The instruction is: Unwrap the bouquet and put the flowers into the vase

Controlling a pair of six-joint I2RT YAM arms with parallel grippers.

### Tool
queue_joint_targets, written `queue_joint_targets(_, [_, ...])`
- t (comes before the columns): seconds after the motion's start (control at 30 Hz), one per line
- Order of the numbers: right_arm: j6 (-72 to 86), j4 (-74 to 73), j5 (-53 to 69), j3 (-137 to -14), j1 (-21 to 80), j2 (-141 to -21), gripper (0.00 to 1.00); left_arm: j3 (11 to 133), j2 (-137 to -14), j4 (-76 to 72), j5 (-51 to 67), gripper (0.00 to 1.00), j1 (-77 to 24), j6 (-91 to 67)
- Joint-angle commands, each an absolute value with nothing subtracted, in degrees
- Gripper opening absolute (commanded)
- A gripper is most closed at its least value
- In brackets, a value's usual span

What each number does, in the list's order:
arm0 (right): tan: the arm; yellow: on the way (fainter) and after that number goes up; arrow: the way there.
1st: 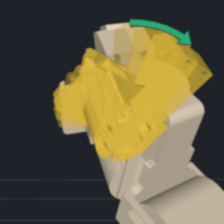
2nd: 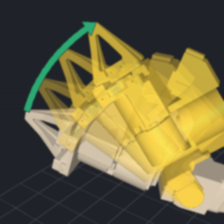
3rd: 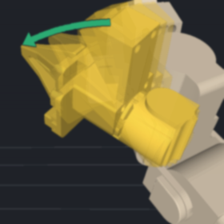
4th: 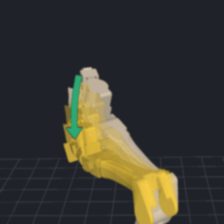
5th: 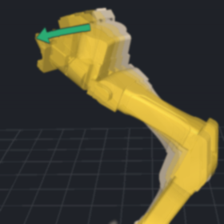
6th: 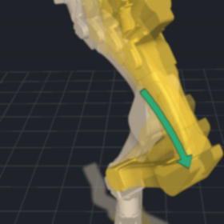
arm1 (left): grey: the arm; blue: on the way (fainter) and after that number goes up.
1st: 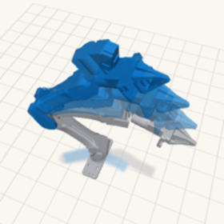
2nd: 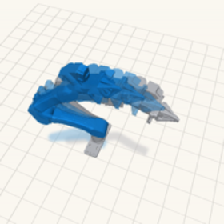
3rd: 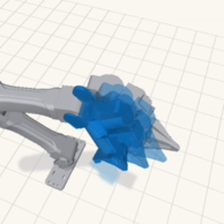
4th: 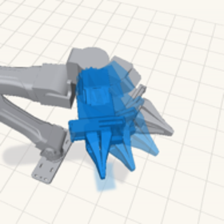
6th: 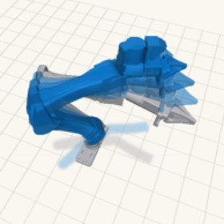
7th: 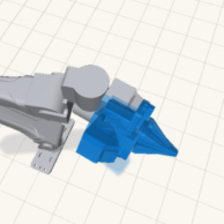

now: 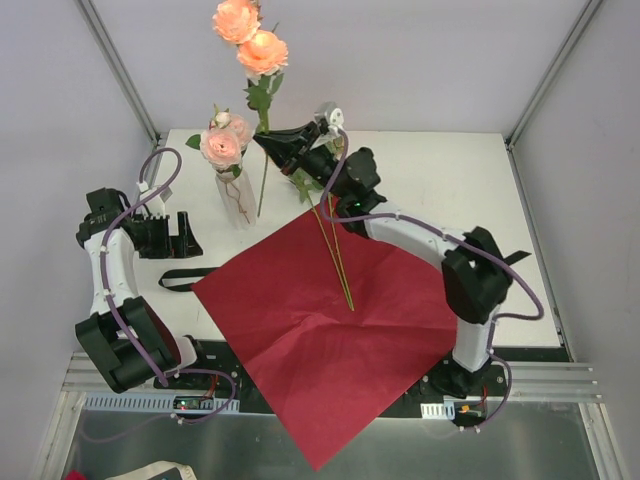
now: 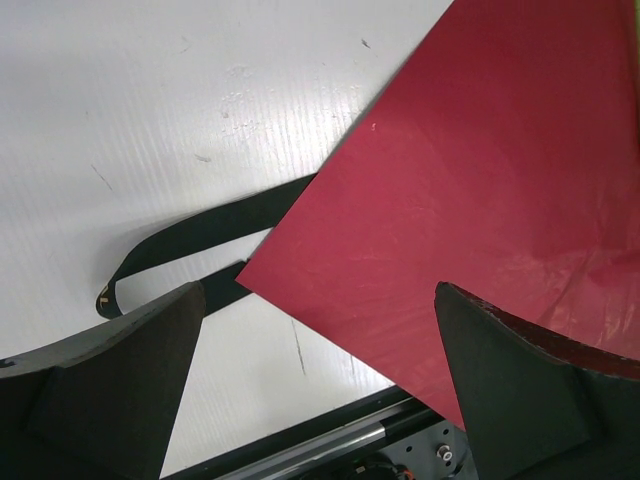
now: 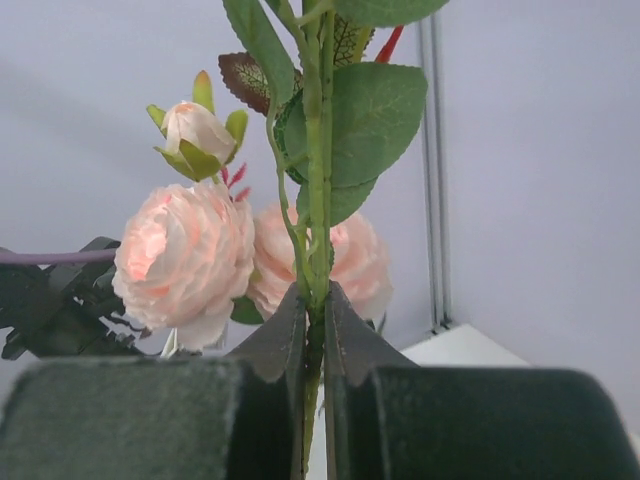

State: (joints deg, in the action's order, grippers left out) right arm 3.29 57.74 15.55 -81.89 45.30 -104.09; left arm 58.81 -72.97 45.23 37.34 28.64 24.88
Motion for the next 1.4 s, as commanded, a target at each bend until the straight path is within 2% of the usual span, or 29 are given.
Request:
queue_joint_targets(0.0, [-3.4, 72.4, 15.8, -93.5, 48.0, -109.8, 0.01, 60.9, -72.7, 47.3, 39.6, 0.99, 29.3, 25.3])
queue_joint_targets(0.2, [-6.9, 69.8, 16.7, -107.2, 49.3, -116.7, 0.01, 61.0, -73.7, 47.5, 38.8, 0.99, 29.6, 26.5])
queue_joint_targets(0.3, [-8.1, 70.8, 15.2, -109.9, 49.1, -119.0, 0.0, 61.3, -73.9, 47.8, 38.8, 0.99, 30.0, 26.9])
queue_joint_targets(1.0, [-14.9, 65.9, 11.6, -119.8, 49.4, -131.4, 0.01, 62.2, -73.7, 50.4, 38.4, 0.99, 31.8, 30.1])
queue_joint_targets(1.1, [-13.8, 63.9, 11.2, -118.3, 49.5, -131.7, 0.01, 62.2, -73.8, 50.5, 38.6, 0.99, 32.1, 30.2])
queue_joint_targets(1.37, [-13.0, 69.3, 9.4, -103.0, 49.7, -124.4, 0.01, 60.6, -73.2, 50.6, 38.7, 0.99, 32.4, 30.7])
